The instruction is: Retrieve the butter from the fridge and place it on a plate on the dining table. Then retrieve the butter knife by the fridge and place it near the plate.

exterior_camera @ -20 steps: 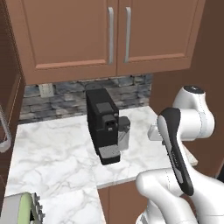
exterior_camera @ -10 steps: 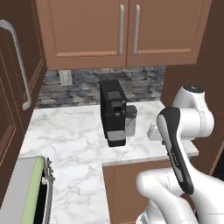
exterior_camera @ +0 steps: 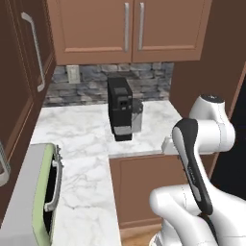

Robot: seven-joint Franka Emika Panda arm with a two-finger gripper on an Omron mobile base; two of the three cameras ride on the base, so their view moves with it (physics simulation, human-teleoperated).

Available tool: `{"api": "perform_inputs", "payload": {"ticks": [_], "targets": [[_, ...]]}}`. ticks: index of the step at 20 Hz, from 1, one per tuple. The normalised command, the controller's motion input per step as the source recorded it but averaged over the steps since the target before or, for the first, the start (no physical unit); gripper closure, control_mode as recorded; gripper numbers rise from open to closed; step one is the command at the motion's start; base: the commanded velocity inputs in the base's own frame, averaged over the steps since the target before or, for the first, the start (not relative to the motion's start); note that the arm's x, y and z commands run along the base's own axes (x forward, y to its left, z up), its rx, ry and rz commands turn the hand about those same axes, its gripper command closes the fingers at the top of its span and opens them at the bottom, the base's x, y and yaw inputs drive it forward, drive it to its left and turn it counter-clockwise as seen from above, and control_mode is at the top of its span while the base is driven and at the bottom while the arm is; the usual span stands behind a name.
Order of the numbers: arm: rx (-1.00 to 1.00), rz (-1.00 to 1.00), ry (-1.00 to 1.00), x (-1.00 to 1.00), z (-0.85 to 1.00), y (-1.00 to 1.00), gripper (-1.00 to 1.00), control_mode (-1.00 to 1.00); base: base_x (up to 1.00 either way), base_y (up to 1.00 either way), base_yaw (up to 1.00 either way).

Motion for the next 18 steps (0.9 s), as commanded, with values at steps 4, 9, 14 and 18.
{"api": "perform_inputs", "payload": {"ticks": [4,9,14,18], "targets": [[0.00,0.00,0.00,0.00,0.00,0.00,1.00,1.00,-0.66,0.00,0.00],[0.00,0.00,0.00,0.00,0.00,0.00,1.00,1.00,-0.46,-0.11,0.14],[0.00,0.00,0.00,0.00,0.00,0.00,1.00,1.00,-0.69,-0.09,0.24],[0.00,0.00,0.00,0.00,0.00,0.00,1.00,1.00,-0.73,-0.11,0.20]]}}
